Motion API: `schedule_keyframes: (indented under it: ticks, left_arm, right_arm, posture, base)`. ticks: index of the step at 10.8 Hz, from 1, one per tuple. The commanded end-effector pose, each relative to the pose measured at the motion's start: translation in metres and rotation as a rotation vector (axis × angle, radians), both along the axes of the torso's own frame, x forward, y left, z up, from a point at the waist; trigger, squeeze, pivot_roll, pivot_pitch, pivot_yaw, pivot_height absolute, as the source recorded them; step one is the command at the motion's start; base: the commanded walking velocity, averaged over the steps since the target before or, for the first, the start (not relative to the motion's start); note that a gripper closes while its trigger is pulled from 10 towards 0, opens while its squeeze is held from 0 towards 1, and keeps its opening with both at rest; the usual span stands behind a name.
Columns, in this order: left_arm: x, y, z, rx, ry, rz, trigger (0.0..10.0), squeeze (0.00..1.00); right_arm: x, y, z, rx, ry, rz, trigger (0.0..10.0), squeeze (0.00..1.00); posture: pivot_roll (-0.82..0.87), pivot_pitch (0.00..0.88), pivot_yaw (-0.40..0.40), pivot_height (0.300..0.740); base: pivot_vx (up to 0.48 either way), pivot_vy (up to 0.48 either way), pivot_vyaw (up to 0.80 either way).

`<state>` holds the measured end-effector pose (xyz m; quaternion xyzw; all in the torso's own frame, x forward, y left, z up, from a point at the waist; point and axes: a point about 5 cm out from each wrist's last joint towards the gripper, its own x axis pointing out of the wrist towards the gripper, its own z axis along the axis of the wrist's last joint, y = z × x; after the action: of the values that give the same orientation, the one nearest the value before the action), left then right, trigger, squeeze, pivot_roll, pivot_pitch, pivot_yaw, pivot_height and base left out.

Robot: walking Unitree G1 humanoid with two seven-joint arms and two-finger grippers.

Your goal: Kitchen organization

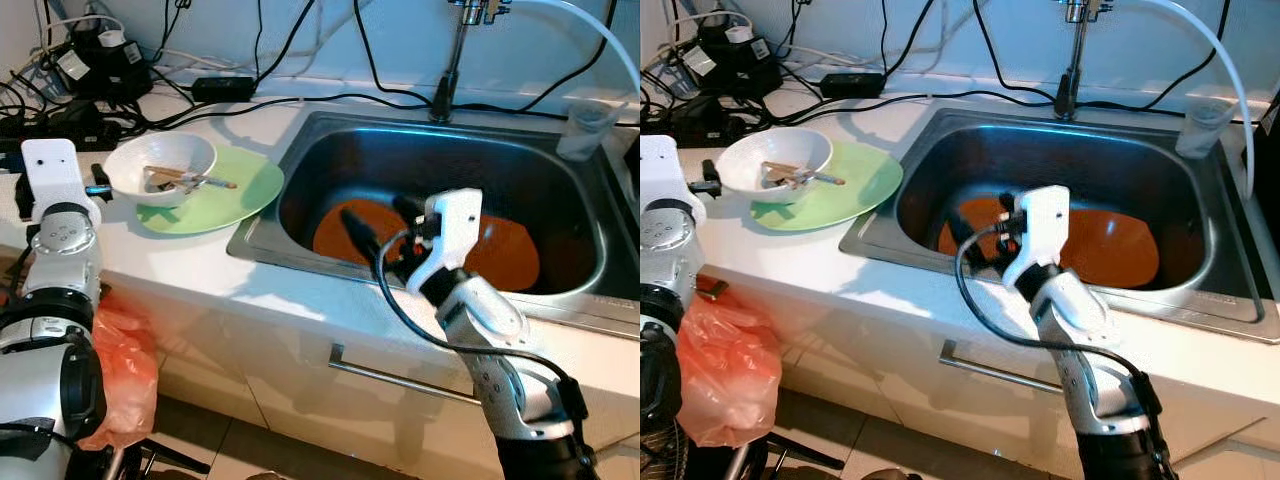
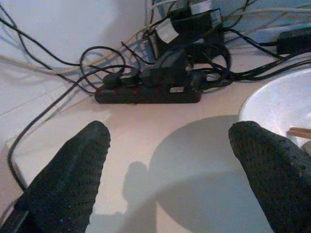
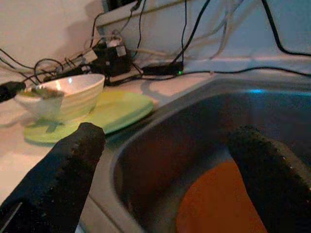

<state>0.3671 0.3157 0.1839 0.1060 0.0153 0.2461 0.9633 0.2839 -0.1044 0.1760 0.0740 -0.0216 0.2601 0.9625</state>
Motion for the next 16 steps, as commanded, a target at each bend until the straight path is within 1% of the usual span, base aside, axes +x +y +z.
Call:
schedule_keyframes:
  ticks: [1, 5, 7, 10, 13, 15, 16]
  left_arm:
    - [0.005, -0.008, 0.001, -0.012, -0.002, -0.038, 10.0, 0.00]
    - [0.013, -0.027, 0.000, -0.032, 0.003, -0.111, 10.0, 0.00]
    - [0.014, -0.032, -0.002, -0.040, 0.003, -0.134, 10.0, 0.00]
    - [0.017, -0.046, -0.007, -0.060, 0.006, -0.179, 10.0, 0.00]
    - [0.016, -0.050, -0.011, -0.066, 0.003, -0.201, 10.0, 0.00]
    - [0.014, -0.056, -0.013, -0.059, -0.012, -0.235, 10.0, 0.00]
    - [0.008, -0.062, -0.021, -0.057, -0.014, -0.254, 10.0, 0.00]
  right_arm:
    - [-0.003, 0.003, 0.006, 0.011, -0.014, 0.026, 10.0, 0.00]
    - [-0.003, 0.003, 0.005, 0.002, -0.006, 0.025, 10.0, 0.00]
    - [-0.003, 0.002, 0.004, 0.000, -0.002, 0.019, 10.0, 0.00]
    - [-0.002, 0.003, 0.002, -0.007, 0.001, 0.020, 10.0, 0.00]
    - [-0.002, 0.003, 0.001, -0.012, 0.004, 0.018, 10.0, 0.00]
    - [-0.002, 0.002, 0.001, -0.015, 0.004, 0.013, 10.0, 0.00]
    - [-0.001, 0.001, 0.000, -0.018, 0.003, 0.012, 10.0, 0.00]
  posture:
    - [0.03, 0.000, 0.114, 0.740]
    - [0.02, 0.000, 0.117, 0.740]
    - [0.02, 0.000, 0.120, 0.740]
    - [0.03, 0.000, 0.116, 0.740]
    - [0.03, 0.000, 0.118, 0.740]
    - [0.03, 0.000, 0.117, 0.740]
    - [0.04, 0.000, 0.114, 0.740]
  base:
    - [0.000, 0.000, 0.00]
    - [0.000, 0.000, 0.00]
    - [0.000, 0.000, 0.00]
    - [0.000, 0.000, 0.00]
    - [0.000, 0.000, 0.00]
    - [0.000, 0.000, 0.00]
    - [0.000, 0.000, 0.00]
